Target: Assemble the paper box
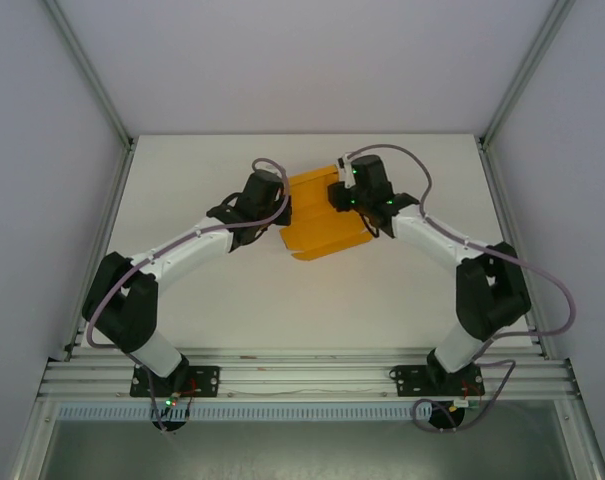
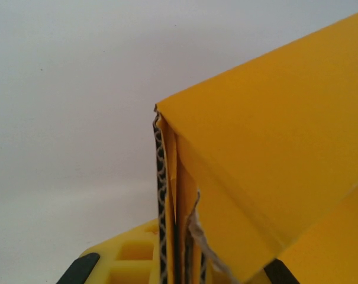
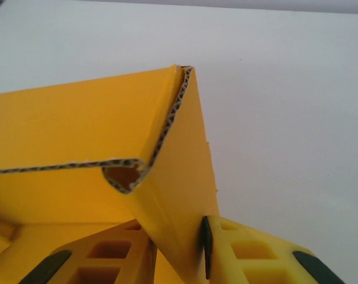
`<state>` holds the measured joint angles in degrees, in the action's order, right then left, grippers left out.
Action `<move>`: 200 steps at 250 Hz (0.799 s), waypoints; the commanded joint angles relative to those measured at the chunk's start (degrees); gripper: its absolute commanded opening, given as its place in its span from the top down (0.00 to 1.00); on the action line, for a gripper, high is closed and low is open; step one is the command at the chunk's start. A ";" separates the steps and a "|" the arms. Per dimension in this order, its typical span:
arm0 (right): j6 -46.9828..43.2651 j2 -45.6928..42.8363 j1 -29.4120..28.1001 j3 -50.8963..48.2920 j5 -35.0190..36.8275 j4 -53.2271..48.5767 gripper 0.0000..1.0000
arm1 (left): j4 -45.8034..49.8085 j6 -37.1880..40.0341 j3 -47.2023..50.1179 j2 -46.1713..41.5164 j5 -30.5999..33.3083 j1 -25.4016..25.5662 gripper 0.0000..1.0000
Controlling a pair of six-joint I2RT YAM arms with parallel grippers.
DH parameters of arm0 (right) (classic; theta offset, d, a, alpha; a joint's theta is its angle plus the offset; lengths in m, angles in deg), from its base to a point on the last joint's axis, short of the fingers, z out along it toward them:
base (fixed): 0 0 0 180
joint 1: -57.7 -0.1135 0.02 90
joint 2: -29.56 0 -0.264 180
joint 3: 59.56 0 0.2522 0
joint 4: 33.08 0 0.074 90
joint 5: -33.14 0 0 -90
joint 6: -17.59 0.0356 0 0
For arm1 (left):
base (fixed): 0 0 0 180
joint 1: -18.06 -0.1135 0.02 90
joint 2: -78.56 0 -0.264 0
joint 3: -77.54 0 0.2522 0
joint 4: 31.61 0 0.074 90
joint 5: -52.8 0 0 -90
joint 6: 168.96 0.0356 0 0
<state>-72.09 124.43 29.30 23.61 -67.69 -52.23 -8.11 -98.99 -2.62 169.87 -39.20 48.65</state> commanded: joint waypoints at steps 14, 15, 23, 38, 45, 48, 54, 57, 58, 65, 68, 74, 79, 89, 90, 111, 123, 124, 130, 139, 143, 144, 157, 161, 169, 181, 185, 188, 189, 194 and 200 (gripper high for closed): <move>2.13 4.57 -4.60 4.97 18.73 3.28 0.75 | -2.08 -0.24 -2.52 -0.19 -3.12 0.88 1.00; 2.18 4.73 -4.67 5.09 19.26 3.28 0.75 | -2.08 -0.30 -2.52 -0.18 -3.11 0.88 1.00; 3.05 5.97 -5.31 6.03 23.23 2.88 0.76 | -2.18 -0.52 -2.47 -0.24 -2.98 0.94 1.00; 5.48 8.48 -5.80 8.53 30.27 0.33 0.83 | -2.11 -0.78 -2.53 -0.38 -2.77 0.99 1.00; 6.72 9.65 -6.04 9.70 34.39 -1.24 0.86 | -1.94 -1.03 -2.66 -0.39 -2.41 1.06 1.00; 7.45 10.34 -6.14 10.46 36.60 -2.37 0.88 | -1.80 -1.15 -2.75 -0.35 -2.18 1.05 1.00; 8.45 11.36 -6.20 11.77 39.50 -4.41 0.91 | -1.66 -1.32 -2.78 -0.50 -1.88 1.05 1.00; 9.04 11.79 -6.24 12.47 40.85 -5.51 0.93 | -1.65 -1.43 -2.78 -0.44 -1.75 1.05 1.00; 9.28 11.99 -6.24 12.71 41.35 -5.90 0.94 | -1.61 -1.47 -2.74 -0.43 -1.72 1.05 1.00; 10.75 12.81 -6.32 14.08 44.22 -8.23 1.00 | -1.49 -1.60 -2.75 -0.57 -1.39 1.05 1.00; 11.22 13.17 -6.40 14.58 45.24 -9.15 1.00 | -1.43 -1.73 -2.73 -0.63 -1.20 1.05 1.00; 12.30 13.78 -6.32 15.42 47.25 -10.79 1.00 | -1.39 -2.06 -2.78 -0.66 -0.86 1.05 1.00; 13.00 14.16 -6.31 15.90 48.70 -11.77 1.00 | -1.35 -2.20 -2.78 -0.69 -0.81 1.05 1.00; 13.63 14.37 -6.34 16.19 50.26 -12.65 1.00 | -1.34 -2.44 -2.73 -0.73 -0.46 1.08 1.00; 13.73 14.37 -6.33 16.15 50.36 -12.73 1.00 | -1.32 -2.50 -2.75 -0.76 -0.46 1.11 1.00; 14.30 14.59 -6.36 16.10 54.04 -13.57 1.00 | -1.21 -2.89 -2.79 -0.63 -0.03 1.06 1.00; 14.96 15.12 -6.40 16.77 57.50 -15.39 1.00 | -0.91 -3.07 -2.94 -0.54 0.44 1.04 1.00; 15.01 15.14 -6.40 16.84 57.72 -15.59 1.00 | -0.88 -3.17 -2.95 -0.57 0.52 1.05 1.00; 15.17 15.53 -6.41 17.46 59.31 -16.68 1.00 | -0.73 -3.19 -2.98 -0.56 0.68 1.07 1.00; 16.80 15.99 -6.46 18.34 61.40 -18.57 1.00 | -0.69 -3.32 -3.00 -0.45 1.04 1.05 1.00; 17.40 16.06 -6.43 18.53 61.67 -18.98 1.00 | -0.60 -3.48 -3.02 -0.45 1.08 0.96 1.00; 17.50 16.14 -6.46 18.55 61.65 -19.01 1.00 | -0.60 -3.50 -2.99 -0.40 1.10 1.05 1.00; 17.01 15.69 -6.35 17.63 58.43 -16.97 1.00 | -0.82 -3.44 -2.94 -0.28 0.61 1.05 1.00; 16.10 15.28 -6.29 16.92 56.25 -15.18 1.00 | -0.96 -3.49 -2.90 -0.31 0.35 1.05 1.00; 14.64 14.19 -6.23 14.67 51.77 -10.51 1.00 | -1.21 -3.50 -2.78 -0.23 0.10 1.05 1.00; 12.13 12.24 -6.17 10.60 43.92 -1.99 1.00 | -1.25 -3.41 -2.75 -0.08 -0.36 1.07 1.00; 10.88 11.54 -6.08 9.13 40.93 1.36 1.00 | -1.20 -3.31 -2.77 -0.14 -0.47 1.06 1.00; 10.10 11.11 -6.04 7.94 38.87 3.92 1.00 | -1.17 -3.31 -2.78 -0.10 -0.53 1.10 1.00; 9.99 10.94 -6.00 7.59 38.25 4.70 1.00 | -1.19 -3.28 -2.78 -0.09 -0.49 1.07 1.00; 9.56 10.16 -5.86 5.71 35.60 8.79 1.00 | -1.17 -3.32 -2.77 -0.07 -0.27 1.14 1.00; 9.49 9.27 -5.71 3.51 32.39 13.65 1.00 | -1.11 -3.35 -2.78 -0.02 -0.27 1.09 1.00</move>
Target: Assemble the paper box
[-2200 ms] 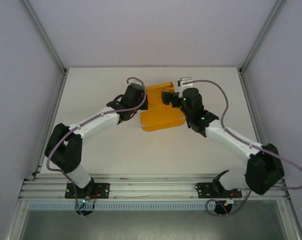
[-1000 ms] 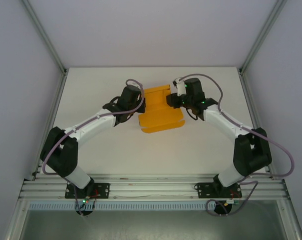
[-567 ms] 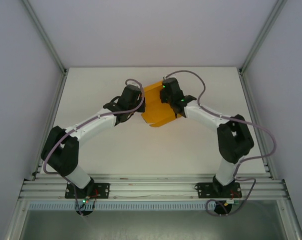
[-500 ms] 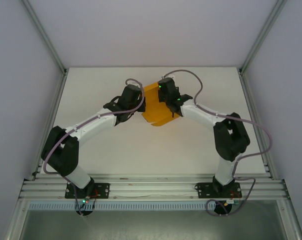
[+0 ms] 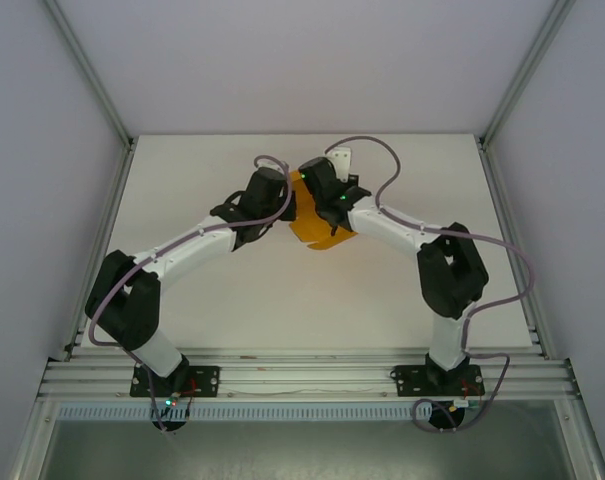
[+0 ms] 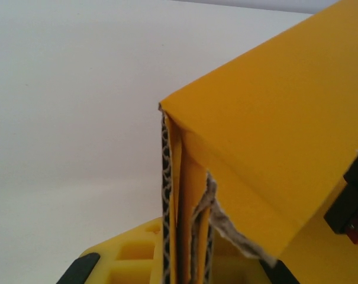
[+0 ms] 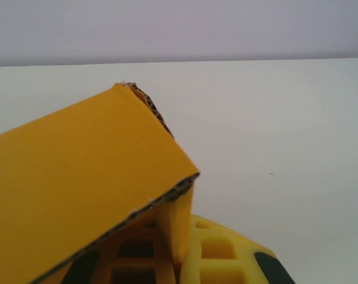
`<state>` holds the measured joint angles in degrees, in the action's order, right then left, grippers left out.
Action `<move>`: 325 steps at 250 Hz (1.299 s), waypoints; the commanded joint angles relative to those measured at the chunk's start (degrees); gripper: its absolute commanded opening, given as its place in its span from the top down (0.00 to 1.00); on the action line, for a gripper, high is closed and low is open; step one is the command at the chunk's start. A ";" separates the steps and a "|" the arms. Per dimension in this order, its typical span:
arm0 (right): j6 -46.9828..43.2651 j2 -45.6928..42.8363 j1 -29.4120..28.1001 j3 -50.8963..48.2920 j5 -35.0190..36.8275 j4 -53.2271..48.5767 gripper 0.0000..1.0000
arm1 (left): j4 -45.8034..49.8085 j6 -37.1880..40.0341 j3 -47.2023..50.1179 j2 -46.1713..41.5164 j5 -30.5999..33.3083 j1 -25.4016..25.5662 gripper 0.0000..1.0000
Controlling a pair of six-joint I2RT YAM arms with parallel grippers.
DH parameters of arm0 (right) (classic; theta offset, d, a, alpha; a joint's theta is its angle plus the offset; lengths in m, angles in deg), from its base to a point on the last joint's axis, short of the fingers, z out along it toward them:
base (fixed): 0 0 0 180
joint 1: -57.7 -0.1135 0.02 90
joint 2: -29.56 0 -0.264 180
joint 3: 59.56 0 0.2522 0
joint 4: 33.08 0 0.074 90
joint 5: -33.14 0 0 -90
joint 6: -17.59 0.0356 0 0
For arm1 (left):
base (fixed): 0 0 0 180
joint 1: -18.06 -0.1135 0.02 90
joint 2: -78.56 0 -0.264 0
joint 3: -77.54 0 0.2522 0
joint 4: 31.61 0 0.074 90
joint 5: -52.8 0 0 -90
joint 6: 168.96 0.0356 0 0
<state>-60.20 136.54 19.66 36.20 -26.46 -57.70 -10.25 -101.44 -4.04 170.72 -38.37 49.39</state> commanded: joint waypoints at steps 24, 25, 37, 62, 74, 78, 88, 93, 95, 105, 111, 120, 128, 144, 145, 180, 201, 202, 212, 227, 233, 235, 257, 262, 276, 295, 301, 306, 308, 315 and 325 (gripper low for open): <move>-2.40 -5.90 4.55 -15.01 -19.45 32.56 1.00 | 0.91 -0.79 -1.20 -0.68 -0.97 0.39 1.00; -2.38 -5.99 4.51 -15.11 -19.69 32.73 1.00 | 0.92 -0.76 -1.24 -0.67 -0.95 0.39 1.00; -2.62 -6.97 4.50 -15.22 -23.11 33.68 0.84 | 1.00 -0.75 -1.30 -0.50 -1.05 0.40 1.00; -3.04 -8.30 4.44 -13.48 -25.63 29.93 0.75 | 1.27 -0.93 -1.61 -0.19 -0.96 0.40 1.00; -3.15 -9.07 4.46 -13.41 -25.72 28.43 0.70 | 1.29 -0.99 -1.53 -0.23 -0.97 0.40 1.00; -3.20 -9.38 4.47 -13.57 -25.73 28.07 0.69 | 1.21 -1.05 -1.44 -0.36 -0.99 0.40 1.00; -3.36 -10.21 4.52 -14.06 -26.00 27.18 0.68 | 1.19 -0.92 -1.47 -0.54 -0.58 0.42 1.00; -3.48 -10.72 4.45 -14.36 -26.00 26.80 0.68 | 1.19 -0.83 -1.19 -0.56 -0.28 0.46 1.00; -3.54 -10.91 4.51 -14.57 -25.93 26.66 0.67 | 1.19 -0.86 -1.07 -0.62 -0.18 0.41 1.00; -4.14 -11.98 4.48 -15.41 -26.54 26.01 0.62 | 1.40 -0.57 -1.00 -0.71 0.53 0.45 1.00; -4.65 -12.71 4.54 -16.01 -27.09 25.60 0.57 | 1.59 -0.47 -0.91 -0.69 0.99 0.40 1.00; -5.21 -13.85 4.50 -16.82 -27.56 24.66 0.50 | 1.80 -0.26 -0.83 -0.73 1.54 0.40 1.00; -5.35 -14.96 4.43 -17.47 -28.24 23.78 0.44 | 1.97 0.05 -0.75 -0.72 1.65 0.40 1.00; -5.70 -17.63 4.53 -19.30 -30.06 22.39 0.26 | 2.51 0.56 -0.63 -0.72 2.02 0.41 1.00; -5.70 -17.79 4.50 -19.45 -30.00 22.33 0.25 | 2.55 0.66 -0.64 -0.74 1.99 0.41 1.00; -4.74 -25.69 4.55 -24.40 -29.09 21.16 0.00 | 1.83 3.71 0.40 -1.30 4.08 0.31 1.00; -4.15 -31.52 4.56 -26.89 -28.15 19.72 0.00 | 1.89 6.47 0.56 -1.66 4.65 0.14 1.00; -4.09 -31.81 4.56 -27.02 -28.08 19.64 0.00 | 1.89 6.65 0.52 -1.64 4.67 0.14 1.00; -3.78 -34.55 4.51 -28.18 -27.44 18.80 0.00 | 1.86 8.41 0.84 -1.98 3.82 0.13 1.00; -3.44 -38.71 4.56 -30.01 -26.45 17.62 0.00 | 1.50 10.83 1.57 -2.66 2.54 0.12 1.00; -3.14 -40.13 4.53 -30.70 -25.74 16.97 0.00 | 1.73 11.93 1.72 -2.90 1.40 -0.19 1.00; -3.04 -40.56 4.59 -30.96 -25.32 16.71 0.00 | 1.90 12.42 1.76 -2.94 0.83 -0.26 1.00; -1.05 -45.52 4.97 -31.61 -21.13 10.86 0.00 | 8.70 15.40 -0.05 -2.66 -3.42 -0.74 1.00; -0.52 -46.24 5.15 -31.41 -20.12 8.90 0.00 | 11.15 15.89 -0.80 -2.40 -4.39 -0.73 1.00; 0.71 -47.99 5.77 -30.61 -18.64 2.41 0.00 | 18.21 16.28 -2.45 -1.59 -6.94 -0.63 1.00; 2.56 -49.55 6.93 -30.28 -17.38 -4.44 0.00 | 25.36 16.81 -2.48 -0.88 -12.66 -0.59 1.00; 2.69 -49.96 7.33 -30.40 -17.62 -5.81 0.00 | 27.43 16.65 -2.44 -0.63 -13.30 -0.50 1.00; 2.73 -50.23 7.64 -30.69 -17.85 -6.72 0.00 | 29.10 16.53 -2.51 -0.37 -13.63 -0.43 1.00; 2.71 -50.34 7.74 -30.72 -18.03 -7.03 0.00 | 29.88 16.53 -2.55 -0.20 -13.85 -0.40 1.00; 2.78 -50.62 8.02 -31.04 -18.38 -7.96 0.00 | 32.67 16.79 -3.15 0.44 -14.80 -0.31 1.00; 2.99 -50.89 8.56 -31.36 -18.75 -9.07 0.00 | 37.14 16.81 -4.74 1.61 -14.60 -0.18 1.00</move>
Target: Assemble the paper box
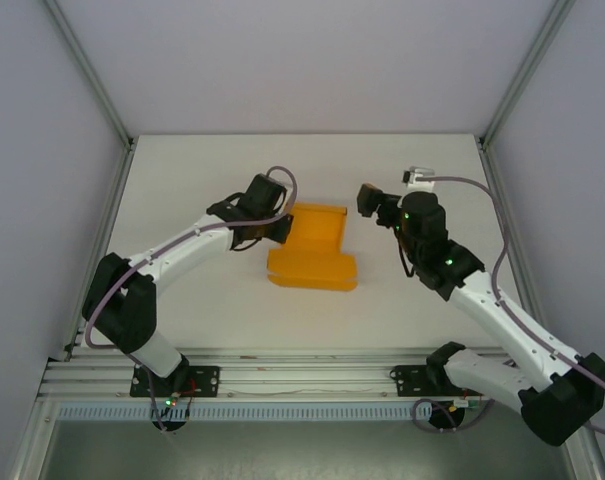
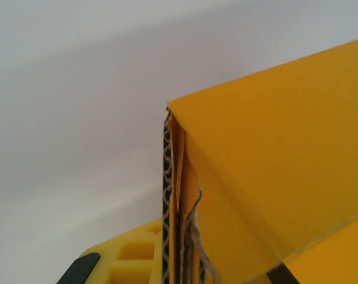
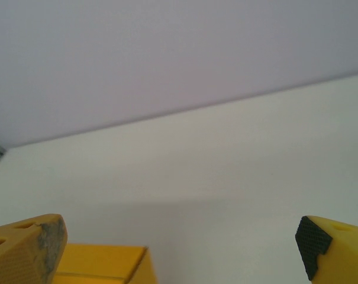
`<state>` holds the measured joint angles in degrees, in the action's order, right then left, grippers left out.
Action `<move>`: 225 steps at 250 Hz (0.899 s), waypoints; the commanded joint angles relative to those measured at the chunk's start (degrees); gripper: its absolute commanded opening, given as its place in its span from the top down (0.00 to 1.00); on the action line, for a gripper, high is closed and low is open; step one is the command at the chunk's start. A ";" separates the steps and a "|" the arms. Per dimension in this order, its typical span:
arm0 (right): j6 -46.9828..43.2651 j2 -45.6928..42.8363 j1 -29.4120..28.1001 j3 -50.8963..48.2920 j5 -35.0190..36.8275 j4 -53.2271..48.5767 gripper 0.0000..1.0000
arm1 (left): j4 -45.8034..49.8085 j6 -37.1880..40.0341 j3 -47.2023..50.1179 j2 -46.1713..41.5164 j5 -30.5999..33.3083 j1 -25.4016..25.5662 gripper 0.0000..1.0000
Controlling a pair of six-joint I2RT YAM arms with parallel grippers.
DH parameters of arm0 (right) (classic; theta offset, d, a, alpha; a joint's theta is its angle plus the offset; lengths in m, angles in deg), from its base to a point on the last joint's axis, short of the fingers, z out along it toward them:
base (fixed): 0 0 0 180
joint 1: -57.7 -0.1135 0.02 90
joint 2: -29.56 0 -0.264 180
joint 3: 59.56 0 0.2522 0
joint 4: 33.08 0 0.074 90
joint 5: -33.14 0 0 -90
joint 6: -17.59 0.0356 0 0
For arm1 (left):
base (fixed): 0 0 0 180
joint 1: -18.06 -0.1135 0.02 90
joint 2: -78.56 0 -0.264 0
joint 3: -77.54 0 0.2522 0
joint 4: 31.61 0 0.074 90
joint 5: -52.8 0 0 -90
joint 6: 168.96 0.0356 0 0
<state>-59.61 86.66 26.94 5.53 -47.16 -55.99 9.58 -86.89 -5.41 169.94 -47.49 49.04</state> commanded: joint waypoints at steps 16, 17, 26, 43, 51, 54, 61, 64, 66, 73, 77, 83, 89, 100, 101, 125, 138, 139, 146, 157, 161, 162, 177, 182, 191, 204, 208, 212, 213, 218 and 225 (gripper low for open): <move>2.50 -0.94 2.02 -1.06 1.07 -12.54 0.00 | 23.38 0.20 -6.75 4.93 -2.25 0.98 1.00; 2.50 -0.90 2.06 -1.06 1.05 -12.64 0.00 | 23.73 0.15 -6.93 5.16 -2.27 1.04 1.00; 2.58 -0.85 2.21 -1.17 0.99 -13.39 0.00 | 26.91 0.28 -8.61 6.80 -2.20 1.61 1.00; 2.28 -0.76 2.61 -1.82 1.09 -13.82 0.00 | 31.10 -0.41 -11.05 9.83 1.81 2.95 1.00; 2.19 -0.79 2.89 -2.22 1.36 -13.83 0.00 | 32.43 -0.02 -11.87 11.58 2.46 3.41 1.00; 2.15 -0.84 2.99 -2.28 1.36 -13.80 0.00 | 32.96 0.09 -12.22 12.34 2.80 3.57 1.00; 1.95 -0.85 3.20 -2.56 1.46 -13.75 0.00 | 33.94 -0.05 -13.32 14.18 3.73 3.88 1.00; 1.95 -0.85 3.30 -2.70 1.40 -13.68 0.00 | 34.41 -0.09 -13.83 15.10 4.02 3.97 1.00; 1.90 -0.85 3.44 -2.72 1.43 -13.70 0.00 | 34.84 -0.01 -14.21 15.71 4.19 4.06 1.00; 1.88 -0.85 3.72 -2.82 1.47 -13.70 0.00 | 36.44 0.35 -15.82 17.52 5.12 4.42 1.00; 1.88 -0.85 3.85 -2.97 1.48 -13.56 0.00 | 37.13 0.41 -16.71 19.33 6.19 4.71 1.00; 1.96 -0.85 4.10 -2.99 1.50 -13.48 0.00 | 37.64 0.22 -17.80 21.04 8.36 5.07 1.00; 1.95 -0.85 4.37 -3.12 1.43 -13.36 0.00 | 38.19 0.24 -18.75 22.67 10.00 5.43 1.00; 1.88 -0.75 4.86 -3.34 1.25 -13.21 0.00 | 38.51 0.48 -20.39 25.32 10.87 5.66 1.00; 1.88 -0.71 4.89 -3.39 1.27 -13.19 0.00 | 38.55 0.42 -20.51 25.60 10.88 5.66 1.00; 1.88 -0.68 5.56 -3.70 1.48 -13.06 0.00 | 38.64 -0.01 -23.25 30.77 12.11 5.92 1.00; 1.88 -0.68 5.75 -3.97 1.38 -12.77 0.00 | 38.89 -0.95 -24.57 33.54 15.84 6.28 1.00; 1.88 -0.68 5.78 -4.01 1.38 -12.71 0.00 | 38.91 -1.04 -24.67 33.70 16.09 6.24 1.00; 1.80 -0.58 5.89 -4.15 1.26 -12.57 0.00 | 38.93 -1.65 -25.55 34.88 17.66 6.41 1.00; 1.88 -0.59 6.01 -4.28 1.20 -12.48 0.00 | 38.52 -2.29 -26.57 36.25 19.47 6.62 1.00; 1.80 -0.59 6.05 -4.35 1.20 -12.36 0.00 | 38.02 -2.43 -26.63 36.55 20.26 6.71 1.00; 1.80 -0.59 6.01 -4.46 1.20 -12.38 0.00 | 37.86 -2.44 -26.66 36.62 20.46 6.76 1.00; 1.95 -0.58 6.17 -4.57 1.56 -12.11 0.00 | 36.10 -3.31 -27.15 38.13 24.53 7.29 1.00; 1.97 -0.64 6.29 -4.71 1.64 -12.03 0.00 | 35.88 -3.45 -27.43 38.69 25.98 7.48 1.00; 1.86 -0.59 6.31 -4.80 1.79 -11.85 0.00 | 35.68 -4.15 -28.01 39.88 29.51 7.88 1.00; 1.96 -0.50 6.41 -4.86 2.05 -11.84 0.00 | 36.15 -4.97 -28.93 41.86 34.66 8.68 1.00; 1.92 -0.43 6.42 -4.89 2.18 -11.92 0.00 | 36.37 -5.15 -29.30 42.45 35.76 8.90 1.00; 1.97 -0.50 6.45 -4.88 2.17 -11.92 0.00 | 36.60 -5.29 -29.69 43.11 36.49 9.12 1.00; 1.92 -0.46 6.43 -4.82 2.22 -11.93 0.00 | 36.62 -5.32 -29.78 43.24 36.70 9.15 1.00; 1.97 -0.28 6.50 -4.94 2.49 -11.90 0.00 | 36.93 -5.48 -30.12 43.98 37.34 9.33 1.00; 2.10 -0.19 6.59 -5.01 2.66 -11.94 0.00 | 37.23 -5.59 -30.56 44.81 37.22 9.53 1.00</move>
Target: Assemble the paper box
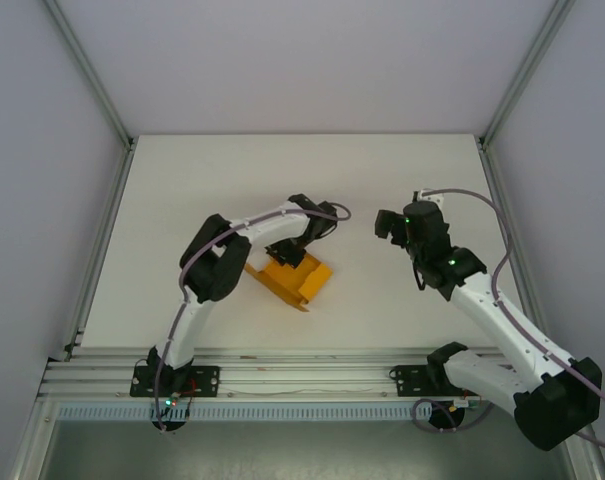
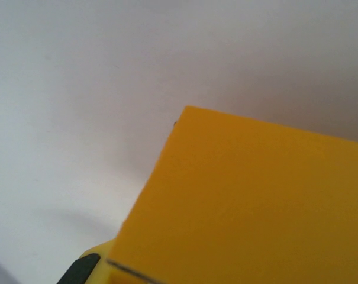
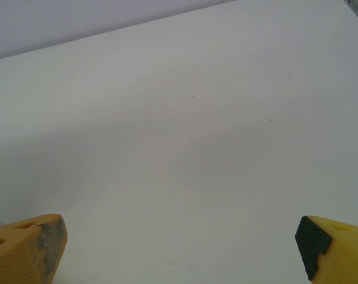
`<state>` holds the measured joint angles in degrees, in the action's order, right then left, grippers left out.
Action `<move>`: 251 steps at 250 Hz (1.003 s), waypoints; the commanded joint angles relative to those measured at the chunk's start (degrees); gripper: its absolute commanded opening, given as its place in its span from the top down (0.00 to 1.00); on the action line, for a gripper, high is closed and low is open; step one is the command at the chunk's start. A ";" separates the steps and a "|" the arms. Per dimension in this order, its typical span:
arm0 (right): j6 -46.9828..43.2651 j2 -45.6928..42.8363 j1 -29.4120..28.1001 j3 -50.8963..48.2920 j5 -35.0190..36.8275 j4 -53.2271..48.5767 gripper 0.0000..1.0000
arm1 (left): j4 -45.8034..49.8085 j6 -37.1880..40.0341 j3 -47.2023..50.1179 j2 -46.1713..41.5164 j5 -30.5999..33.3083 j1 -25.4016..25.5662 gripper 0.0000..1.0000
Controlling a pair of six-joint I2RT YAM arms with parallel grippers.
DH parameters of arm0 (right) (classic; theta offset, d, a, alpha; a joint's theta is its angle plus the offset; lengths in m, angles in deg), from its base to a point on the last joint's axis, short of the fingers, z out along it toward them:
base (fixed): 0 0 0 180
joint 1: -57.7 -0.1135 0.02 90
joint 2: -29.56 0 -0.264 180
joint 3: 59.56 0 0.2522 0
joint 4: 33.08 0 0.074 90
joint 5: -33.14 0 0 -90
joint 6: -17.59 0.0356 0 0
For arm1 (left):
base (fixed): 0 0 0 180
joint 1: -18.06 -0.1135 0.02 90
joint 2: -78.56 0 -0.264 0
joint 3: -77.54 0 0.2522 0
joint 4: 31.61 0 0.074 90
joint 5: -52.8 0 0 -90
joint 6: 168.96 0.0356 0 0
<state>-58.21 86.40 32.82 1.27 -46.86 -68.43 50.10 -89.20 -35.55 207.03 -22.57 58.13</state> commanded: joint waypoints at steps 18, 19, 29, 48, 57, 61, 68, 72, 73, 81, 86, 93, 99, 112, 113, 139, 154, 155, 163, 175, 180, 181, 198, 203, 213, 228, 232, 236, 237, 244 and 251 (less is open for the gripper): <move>0.79 0.46 0.81 -1.00 2.38 0.60 0.00 | -3.04 -3.31 -1.20 8.53 10.91 0.44 1.00; 0.77 0.51 0.85 -0.96 2.38 0.59 0.00 | -3.01 -3.30 -1.21 8.50 10.93 0.44 1.00; 0.76 0.82 0.91 -0.87 2.37 0.49 0.00 | -3.34 -3.24 -1.09 8.14 10.75 0.44 1.00; 0.66 1.33 0.96 -0.93 2.10 0.75 0.00 | -4.70 -2.34 -0.24 6.47 8.33 0.44 1.00; 0.58 1.41 0.94 -0.97 1.99 1.07 0.00 | -5.39 -1.47 0.22 5.37 6.27 0.44 1.00; 0.65 1.31 0.92 -0.95 1.90 0.86 0.00 | -5.78 -1.41 0.46 4.96 5.76 0.44 1.00; 0.72 1.45 0.97 -0.91 1.82 0.89 0.00 | -6.48 -1.54 0.83 4.11 5.15 0.44 1.00; 0.80 1.35 0.94 -0.96 1.79 0.89 0.00 | -6.82 -1.45 0.95 3.74 4.90 0.44 1.00; 0.82 1.39 0.96 -0.94 1.78 0.86 0.00 | -6.84 -1.45 0.97 3.60 4.85 0.44 1.00; 0.85 1.27 0.95 -0.98 1.63 0.93 0.00 | -7.11 -1.62 0.81 2.66 4.67 0.44 1.00; 0.83 1.18 0.97 -1.04 1.48 1.01 0.00 | -7.27 -1.78 0.73 1.95 4.70 0.40 1.00; 0.92 1.02 0.95 -1.14 1.22 1.12 0.00 | -7.71 -1.76 0.59 0.75 4.54 0.44 1.00; 0.87 0.92 0.93 -1.17 0.80 1.17 0.00 | -8.27 -1.69 0.54 -0.55 4.80 0.44 1.00; 0.03 0.63 0.94 -1.10 -1.60 1.54 0.00 | -9.33 -2.18 0.50 -3.73 6.80 0.44 1.00; -0.10 0.59 1.00 -1.10 -1.80 1.63 0.00 | -9.37 -2.17 0.47 -4.00 6.98 0.44 1.00; -2.87 -0.90 1.01 -2.25 -8.57 4.17 0.00 | -12.28 -4.57 0.71 -12.07 13.57 0.44 1.00; -3.27 -2.76 1.05 -3.32 -12.18 6.32 0.00 | -14.90 -6.06 1.47 -17.04 16.58 0.44 1.00; -3.33 -2.90 1.01 -3.35 -12.45 6.44 0.00 | -15.14 -6.17 1.57 -17.34 16.75 0.40 1.00; -4.09 -4.04 0.99 -3.96 -15.17 7.77 0.00 | -17.10 -6.63 2.45 -19.55 18.09 0.44 1.00; -5.52 -6.08 1.00 -5.34 -20.34 10.61 0.00 | -19.98 -7.06 3.68 -23.28 20.47 0.65 1.00; -6.32 -6.63 1.01 -5.92 -22.19 11.74 0.00 | -21.31 -7.31 4.32 -24.62 21.58 0.74 1.00; -6.71 -6.93 0.92 -6.17 -23.15 12.20 0.00 | -21.60 -7.23 4.50 -24.86 21.75 0.81 1.00; -9.32 -8.76 0.97 -8.15 -28.73 15.78 0.02 | -27.06 -6.45 7.71 -29.21 22.70 0.91 1.00; -9.76 -9.09 0.96 -8.45 -29.48 16.46 0.03 | -28.52 -6.39 8.69 -30.33 22.65 0.92 1.00; -11.16 -9.57 0.95 -9.01 -30.21 17.60 0.03 | -31.31 -5.92 10.53 -32.47 22.65 1.05 1.00; -11.48 -9.50 0.92 -9.07 -29.01 19.34 0.06 | -34.19 -5.67 12.89 -35.12 23.07 1.15 1.00; -11.40 -9.24 0.92 -8.81 -28.55 19.70 0.06 | -34.90 -5.59 13.44 -35.79 23.03 1.15 1.00; -11.32 -8.94 0.96 -8.56 -28.18 20.13 0.07 | -35.52 -5.36 14.00 -36.45 22.79 1.14 1.00; -11.31 -8.85 0.97 -8.48 -28.14 20.24 0.07 | -35.60 -5.29 14.13 -36.62 22.71 1.14 1.00; -10.85 -8.09 0.90 -7.98 -27.76 21.09 0.09 | -36.36 -5.25 14.95 -37.51 22.07 1.15 1.00; -10.35 -7.08 0.91 -7.19 -28.27 21.85 0.11 | -37.04 -5.40 15.74 -38.48 21.40 1.12 1.00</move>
<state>-66.96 77.50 33.54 -7.38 -72.25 -53.68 20.07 -94.12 -24.01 170.64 -2.53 58.85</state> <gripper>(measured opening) 0.928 0.090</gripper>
